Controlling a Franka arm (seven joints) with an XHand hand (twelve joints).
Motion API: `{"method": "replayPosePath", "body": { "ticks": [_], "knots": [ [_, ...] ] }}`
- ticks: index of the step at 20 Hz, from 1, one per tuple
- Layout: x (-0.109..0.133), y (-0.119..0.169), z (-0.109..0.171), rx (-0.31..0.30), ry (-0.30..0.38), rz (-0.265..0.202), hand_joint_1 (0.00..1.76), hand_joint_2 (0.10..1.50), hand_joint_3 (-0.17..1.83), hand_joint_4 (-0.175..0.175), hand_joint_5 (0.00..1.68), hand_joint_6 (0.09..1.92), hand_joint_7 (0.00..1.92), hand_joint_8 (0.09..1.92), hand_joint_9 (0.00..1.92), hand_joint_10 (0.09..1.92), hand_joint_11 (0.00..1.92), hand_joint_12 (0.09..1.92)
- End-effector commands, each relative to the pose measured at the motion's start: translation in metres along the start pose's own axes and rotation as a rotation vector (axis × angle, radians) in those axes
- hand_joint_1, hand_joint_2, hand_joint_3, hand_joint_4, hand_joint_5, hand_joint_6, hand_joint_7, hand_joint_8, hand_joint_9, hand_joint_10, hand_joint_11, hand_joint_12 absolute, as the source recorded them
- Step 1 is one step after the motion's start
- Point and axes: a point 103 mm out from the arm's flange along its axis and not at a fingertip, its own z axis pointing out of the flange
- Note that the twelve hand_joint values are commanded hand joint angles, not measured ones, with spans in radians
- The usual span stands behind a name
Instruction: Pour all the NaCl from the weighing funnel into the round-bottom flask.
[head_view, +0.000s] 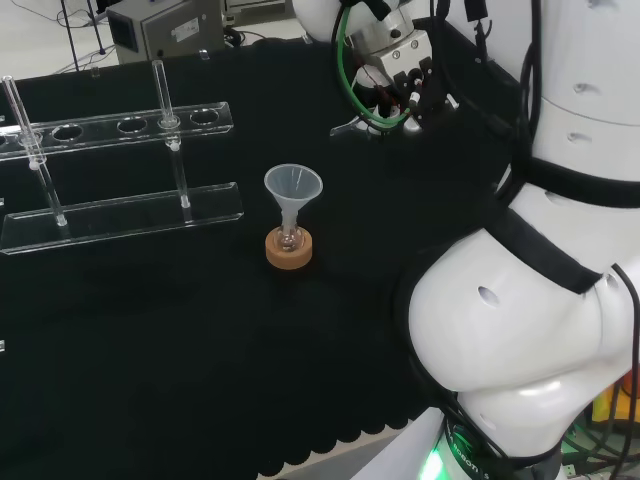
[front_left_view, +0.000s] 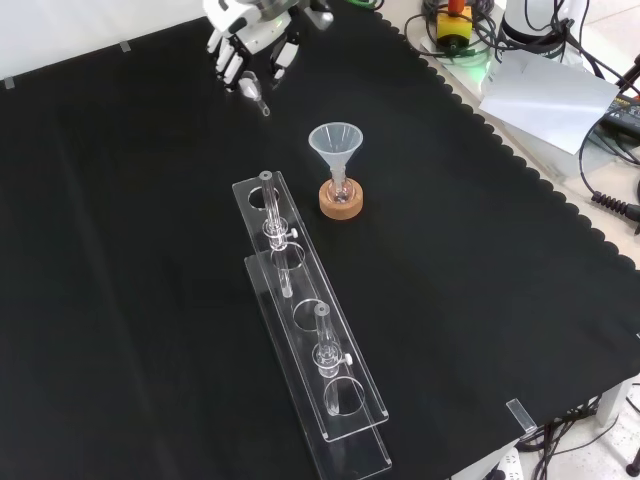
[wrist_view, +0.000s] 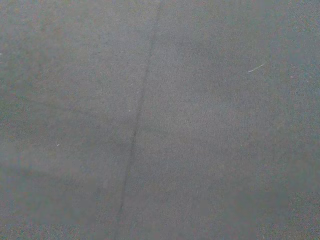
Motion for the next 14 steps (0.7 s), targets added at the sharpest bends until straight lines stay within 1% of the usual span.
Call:
{"method": "replayPosePath", "body": {
  "ticks": [1,5,9,14],
  "knots": [
    [0.014,-0.03,-0.006,0.022,-0.027,-0.006,1.06,1.14,-0.17,0.175,1.09,0.88,0.6,0.61,0.91,0.45,0.58,1.23],
    [0.023,-0.049,-0.011,0.003,-0.058,0.003,1.06,1.14,-0.17,0.175,1.09,0.88,0.6,0.61,0.91,0.45,0.58,1.23],
    [0.038,-0.07,-0.019,0.008,-0.081,0.005,1.06,1.14,-0.17,0.175,1.09,0.88,0.6,0.61,0.92,0.45,0.58,1.23],
    [0.05,-0.09,-0.024,0.007,-0.093,0.002,1.06,1.14,-0.17,0.175,1.09,0.88,0.6,0.61,0.92,0.45,0.58,1.23]
  ]
}}
